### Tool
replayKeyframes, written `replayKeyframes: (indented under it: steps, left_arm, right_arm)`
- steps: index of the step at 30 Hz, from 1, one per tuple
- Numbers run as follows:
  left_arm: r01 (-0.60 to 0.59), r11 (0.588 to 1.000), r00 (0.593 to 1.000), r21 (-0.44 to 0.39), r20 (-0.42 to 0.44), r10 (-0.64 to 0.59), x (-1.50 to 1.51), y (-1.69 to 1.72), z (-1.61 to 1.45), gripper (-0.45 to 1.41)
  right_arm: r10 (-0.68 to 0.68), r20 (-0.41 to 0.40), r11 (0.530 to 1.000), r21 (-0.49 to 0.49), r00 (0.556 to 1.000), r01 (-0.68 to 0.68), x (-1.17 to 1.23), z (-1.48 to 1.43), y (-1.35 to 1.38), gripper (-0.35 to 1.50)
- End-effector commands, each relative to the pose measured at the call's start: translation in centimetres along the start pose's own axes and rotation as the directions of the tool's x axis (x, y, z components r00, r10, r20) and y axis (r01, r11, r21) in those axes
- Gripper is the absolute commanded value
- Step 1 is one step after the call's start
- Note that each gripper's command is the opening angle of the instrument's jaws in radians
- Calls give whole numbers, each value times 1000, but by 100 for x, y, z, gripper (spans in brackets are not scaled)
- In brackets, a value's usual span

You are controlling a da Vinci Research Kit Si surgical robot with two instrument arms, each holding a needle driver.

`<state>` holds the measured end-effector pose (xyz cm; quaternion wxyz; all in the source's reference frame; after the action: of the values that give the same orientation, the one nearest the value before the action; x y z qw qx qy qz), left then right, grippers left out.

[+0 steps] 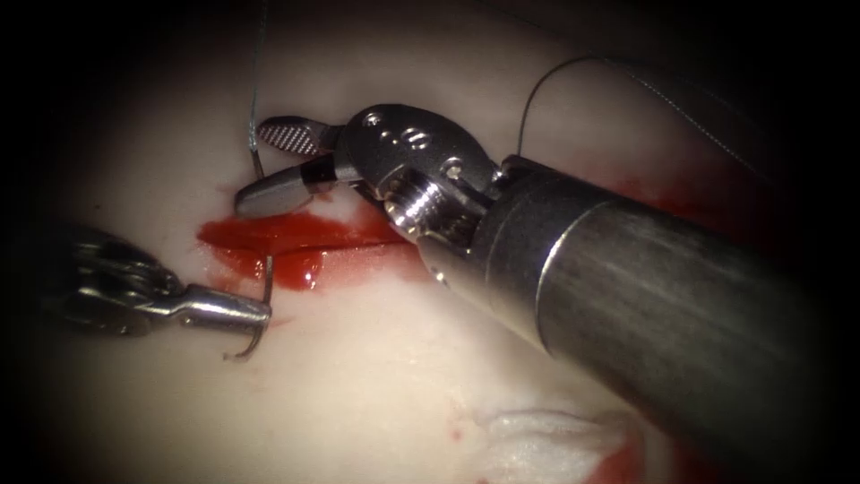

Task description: Wound Closure

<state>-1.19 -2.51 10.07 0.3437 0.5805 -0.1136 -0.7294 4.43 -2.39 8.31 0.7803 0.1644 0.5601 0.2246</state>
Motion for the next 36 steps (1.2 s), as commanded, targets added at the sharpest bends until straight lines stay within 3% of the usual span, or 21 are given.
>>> replayKeyframes:
  steps: [1,5,7,10,14,22,24,25,27,28,29,34,36]
  left_arm:
    - [63,998,997,-23,-35,-64,1,-8,3,-45]
    - [153,986,984,-70,-83,-159,11,-3,4,-45]
    - [258,962,957,-84,-118,-267,15,-1,3,-45]
    - [311,948,926,-72,-199,-320,23,-4,-2,-45]
    - [371,927,887,-58,-274,-372,40,-10,-18,-45]
    - [377,921,862,-95,-329,-386,60,-5,-20,-45]
    - [367,924,859,-107,-343,-381,61,-7,-23,-45]
    - [342,935,868,-92,-351,-352,62,-13,-29,-45]
    - [310,948,878,-72,-361,-314,63,-20,-36,-45]
    - [285,957,887,-53,-363,-284,64,-24,-40,-45]
    - [220,975,904,-29,-370,-214,64,-28,-44,-45]
    - [46,999,952,4,-304,-43,58,-30,-43,-45]
    - [-182,983,948,-13,-267,172,52,-28,-41,-45]
  right_arm:
    - [-10,-6,1000,-1,1000,10,14,2,10,146]
    - [-12,-7,1000,-1,1000,12,16,1,10,146]
    - [-23,-8,1000,-3,1000,23,17,0,10,145]
    - [-30,-9,1000,-1,999,30,20,-3,9,139]
    - [-25,-10,1000,1,1000,25,24,-6,9,136]
    - [-44,-11,999,4,999,44,28,-7,5,126]
    - [-68,-11,998,5,998,68,28,-7,4,104]
    - [-81,-11,997,5,997,81,27,-6,2,79]
    - [-118,-10,993,3,993,119,26,-5,2,45]
    - [-155,-10,988,-4,988,155,25,-5,2,15]
    - [-209,-8,978,-10,978,209,23,-4,4,-35]
    - [-251,-9,967,27,968,252,17,3,8,-35]
    - [-232,-10,970,75,973,232,11,9,9,-35]
